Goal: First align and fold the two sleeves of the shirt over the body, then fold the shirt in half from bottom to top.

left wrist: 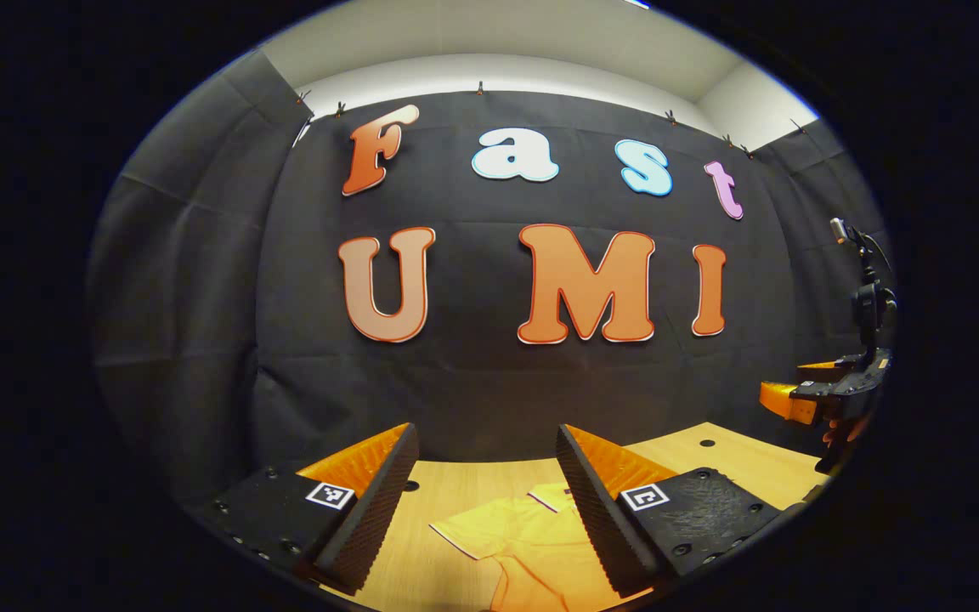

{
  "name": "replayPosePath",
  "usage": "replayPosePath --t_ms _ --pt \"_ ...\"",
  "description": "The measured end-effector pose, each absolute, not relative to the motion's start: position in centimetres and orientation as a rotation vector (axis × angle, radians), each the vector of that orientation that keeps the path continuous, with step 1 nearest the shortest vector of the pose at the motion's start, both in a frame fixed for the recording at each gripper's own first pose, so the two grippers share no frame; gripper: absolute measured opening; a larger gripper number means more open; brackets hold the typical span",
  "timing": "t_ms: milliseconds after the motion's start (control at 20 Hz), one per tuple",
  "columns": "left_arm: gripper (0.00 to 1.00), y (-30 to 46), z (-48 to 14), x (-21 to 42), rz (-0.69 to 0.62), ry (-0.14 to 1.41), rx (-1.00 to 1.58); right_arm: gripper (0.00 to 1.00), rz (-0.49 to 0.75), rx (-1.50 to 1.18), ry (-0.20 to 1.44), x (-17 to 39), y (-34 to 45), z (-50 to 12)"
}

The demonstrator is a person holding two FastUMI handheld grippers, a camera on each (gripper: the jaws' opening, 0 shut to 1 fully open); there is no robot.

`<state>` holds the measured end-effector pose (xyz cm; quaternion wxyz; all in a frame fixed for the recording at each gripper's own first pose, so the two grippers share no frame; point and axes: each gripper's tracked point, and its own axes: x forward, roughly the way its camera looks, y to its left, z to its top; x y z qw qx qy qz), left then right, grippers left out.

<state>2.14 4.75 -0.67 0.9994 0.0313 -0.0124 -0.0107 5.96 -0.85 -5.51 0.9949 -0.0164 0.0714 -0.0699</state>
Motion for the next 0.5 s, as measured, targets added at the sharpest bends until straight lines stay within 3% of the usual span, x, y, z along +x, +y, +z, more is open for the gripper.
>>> replayPosePath --t_ms 350,500 --pt "0.96 1.2 1.2 1.8 0.026 -0.082 0.098 0.98 -0.109 -0.034 0.369 11.8 -4.5 -14.0" --pt "0.96 0.6 0.0 1.7 0.072 -0.040 0.108 0.98 -0.078 -0.006 0.558 14.4 -5.4 -20.0"
